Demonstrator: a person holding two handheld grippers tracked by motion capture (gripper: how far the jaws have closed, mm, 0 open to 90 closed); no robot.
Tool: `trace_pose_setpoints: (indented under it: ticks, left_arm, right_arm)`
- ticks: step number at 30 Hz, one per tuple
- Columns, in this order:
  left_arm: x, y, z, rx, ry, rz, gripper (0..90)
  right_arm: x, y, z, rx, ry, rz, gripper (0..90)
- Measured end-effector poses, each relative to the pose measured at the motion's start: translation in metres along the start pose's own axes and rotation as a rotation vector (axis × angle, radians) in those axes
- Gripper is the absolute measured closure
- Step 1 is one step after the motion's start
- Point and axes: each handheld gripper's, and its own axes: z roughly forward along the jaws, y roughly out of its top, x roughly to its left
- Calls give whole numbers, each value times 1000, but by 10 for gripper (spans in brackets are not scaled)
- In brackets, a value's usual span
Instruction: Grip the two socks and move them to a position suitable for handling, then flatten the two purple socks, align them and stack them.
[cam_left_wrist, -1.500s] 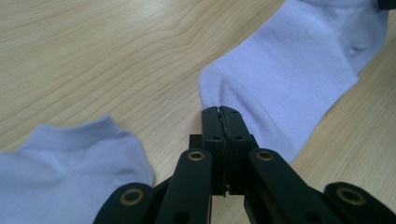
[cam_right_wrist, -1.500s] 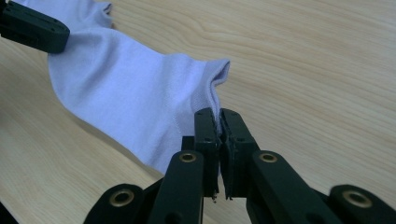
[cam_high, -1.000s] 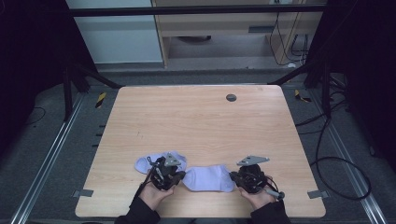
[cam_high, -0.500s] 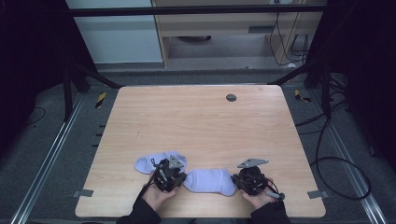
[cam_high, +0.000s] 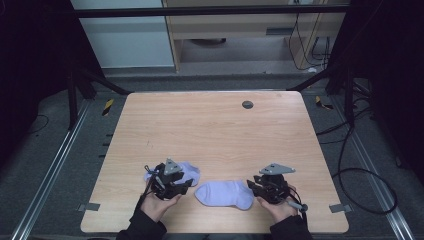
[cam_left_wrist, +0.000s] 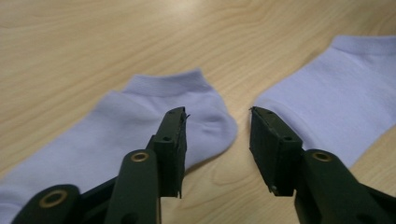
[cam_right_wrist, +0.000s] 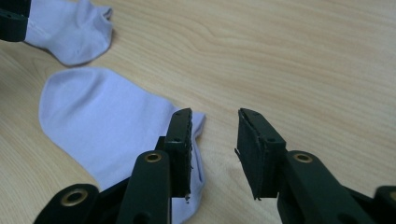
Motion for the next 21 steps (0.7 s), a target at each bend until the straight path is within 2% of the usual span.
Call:
trace_pose_setpoints:
  ticks: [5, 11, 19, 21]
  left_arm:
    - [20, -3, -11, -26, 37, -36, 489]
    - [46, -9, -23, -56, 75, -82, 460]
    - [79, -22, -38, -74, 133, -155, 439]
    - [84, -25, -39, -73, 142, -161, 437]
  right_arm:
    - [-1, 8, -1, -30, 6, 15, 622]
    - [4, 20, 4, -44, 15, 9, 584]
    - [22, 38, 20, -47, 38, -11, 547]
    - [26, 42, 24, -44, 45, -18, 543]
